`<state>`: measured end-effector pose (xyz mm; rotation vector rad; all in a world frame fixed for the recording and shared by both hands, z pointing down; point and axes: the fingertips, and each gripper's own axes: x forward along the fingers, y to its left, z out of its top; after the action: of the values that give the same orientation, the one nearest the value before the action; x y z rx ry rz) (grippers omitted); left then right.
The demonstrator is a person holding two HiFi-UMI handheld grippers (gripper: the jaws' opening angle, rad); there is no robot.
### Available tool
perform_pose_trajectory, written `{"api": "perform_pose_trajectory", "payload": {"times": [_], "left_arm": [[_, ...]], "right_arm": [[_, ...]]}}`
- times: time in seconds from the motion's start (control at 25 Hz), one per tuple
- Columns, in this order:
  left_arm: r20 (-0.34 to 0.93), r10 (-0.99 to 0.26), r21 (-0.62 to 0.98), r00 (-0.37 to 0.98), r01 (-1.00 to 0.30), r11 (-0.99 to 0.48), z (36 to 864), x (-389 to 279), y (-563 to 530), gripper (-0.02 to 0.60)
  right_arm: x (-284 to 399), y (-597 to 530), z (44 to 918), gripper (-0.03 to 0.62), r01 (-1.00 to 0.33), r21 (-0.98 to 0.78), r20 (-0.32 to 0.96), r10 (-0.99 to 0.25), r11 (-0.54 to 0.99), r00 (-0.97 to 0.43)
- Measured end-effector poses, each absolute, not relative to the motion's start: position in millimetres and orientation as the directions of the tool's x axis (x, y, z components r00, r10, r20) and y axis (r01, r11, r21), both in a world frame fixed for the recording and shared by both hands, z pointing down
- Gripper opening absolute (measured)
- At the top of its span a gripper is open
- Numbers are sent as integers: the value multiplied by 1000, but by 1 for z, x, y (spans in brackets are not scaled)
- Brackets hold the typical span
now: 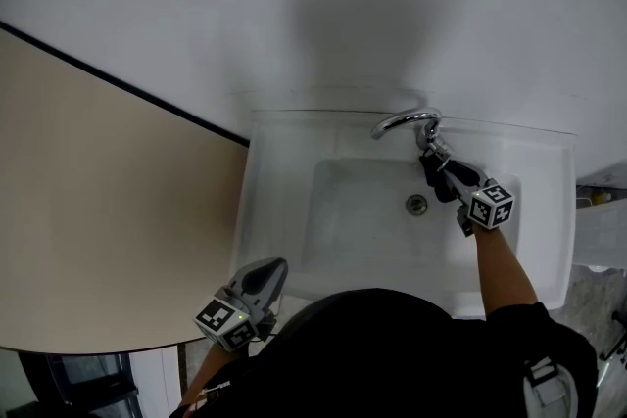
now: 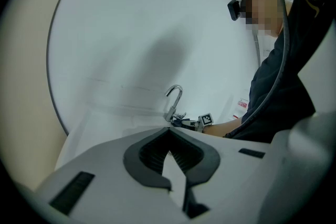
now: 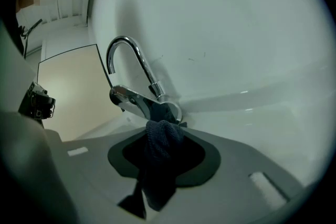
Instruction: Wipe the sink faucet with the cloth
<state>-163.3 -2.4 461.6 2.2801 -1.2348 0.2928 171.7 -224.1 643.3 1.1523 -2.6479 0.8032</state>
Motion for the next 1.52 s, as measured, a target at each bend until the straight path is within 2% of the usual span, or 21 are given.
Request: {"api": "perform_pose_trajectory", "payload": {"times": [0.16, 0.32, 0.48, 0.76, 1.0, 1.16, 1.32, 1.52], "left_arm": [[404, -721, 362, 563, -822, -439, 466, -166, -7, 0], [389, -709, 371, 588, -805, -464, 467, -158, -9, 0], [382, -715, 374, 586, -805, -460, 460, -152, -12, 0], [390, -707, 379, 590, -803, -461, 467, -150, -8, 0], [395, -714, 380, 579, -810, -447, 467, -158, -4, 0], [384, -699, 399, 603, -791, -463, 468, -149, -12, 0], [378, -683, 388, 625, -777, -497, 463, -133, -17, 0], [387, -692, 386, 609, -789, -478, 464, -141, -9, 0]], "right_arm": [[210, -247, 606, 103, -715, -474, 260, -694, 514, -671], [182, -273, 595, 101, -673, -427, 365, -566, 604, -740], [151, -287, 589, 98, -644, -347, 456, -478, 682, -751], [154, -273, 596, 97, -576, -445, 527, -320, 685, -787], [164, -235, 591, 92, -617, -456, 507, -382, 641, -773], [137, -230, 569, 92, -580, -355, 502, -375, 733, -780], [111, -225, 566, 91, -536, -194, 608, -328, 822, -723], [135, -212, 563, 92, -592, -275, 547, -383, 758, -744]]}}
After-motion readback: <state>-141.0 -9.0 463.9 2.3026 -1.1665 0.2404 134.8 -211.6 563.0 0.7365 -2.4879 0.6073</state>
